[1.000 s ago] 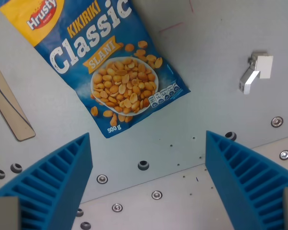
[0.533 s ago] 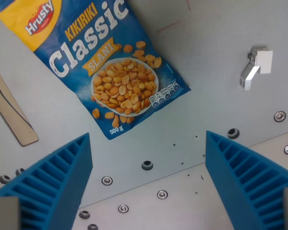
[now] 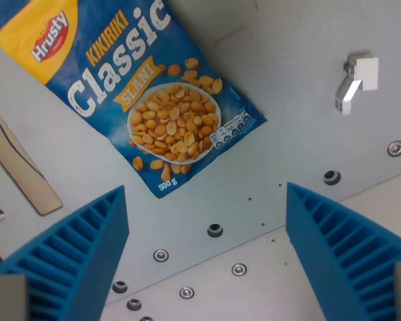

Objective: Rotate around base negative z

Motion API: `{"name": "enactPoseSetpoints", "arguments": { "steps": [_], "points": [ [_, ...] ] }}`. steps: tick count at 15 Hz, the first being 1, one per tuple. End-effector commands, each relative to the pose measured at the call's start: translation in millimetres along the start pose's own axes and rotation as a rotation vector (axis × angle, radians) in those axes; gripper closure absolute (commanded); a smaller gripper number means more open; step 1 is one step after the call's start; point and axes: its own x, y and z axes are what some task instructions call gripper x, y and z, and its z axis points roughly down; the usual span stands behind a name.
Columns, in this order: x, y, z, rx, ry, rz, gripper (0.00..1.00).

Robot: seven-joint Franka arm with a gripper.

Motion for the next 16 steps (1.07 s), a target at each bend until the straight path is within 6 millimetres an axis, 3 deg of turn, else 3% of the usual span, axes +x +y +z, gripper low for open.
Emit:
{"name": "enactPoseSetpoints", "arguments": {
  "steps": [1,16],
  "points": [
    [-0.1,0.1,-1.8,0.003,0.002,0.154,0.0],
    [-0.1,0.1,-1.8,0.004,0.0,0.354,0.0]
  ]
}}
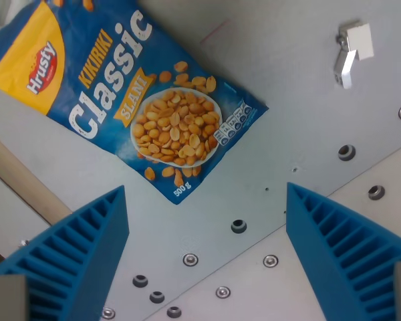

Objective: Rotate around base negative z

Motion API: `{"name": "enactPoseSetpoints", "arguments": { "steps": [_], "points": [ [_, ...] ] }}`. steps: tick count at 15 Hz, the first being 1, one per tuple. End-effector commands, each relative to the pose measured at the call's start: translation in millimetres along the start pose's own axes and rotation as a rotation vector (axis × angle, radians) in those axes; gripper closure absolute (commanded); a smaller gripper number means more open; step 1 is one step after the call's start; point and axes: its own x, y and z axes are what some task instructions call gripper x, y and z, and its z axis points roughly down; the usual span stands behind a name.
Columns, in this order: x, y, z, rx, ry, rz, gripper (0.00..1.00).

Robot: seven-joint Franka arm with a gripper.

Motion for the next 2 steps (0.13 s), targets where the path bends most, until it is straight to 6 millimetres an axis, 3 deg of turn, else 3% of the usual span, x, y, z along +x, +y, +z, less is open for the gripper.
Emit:
{"name": "enactPoseSetpoints", "arguments": {
  "steps": [1,2],
  "points": [
    [-0.1,0.1,-1.8,0.004,-0.001,0.174,0.0],
    [-0.1,0.1,-1.8,0.004,-0.001,0.187,0.0]
  ]
}}
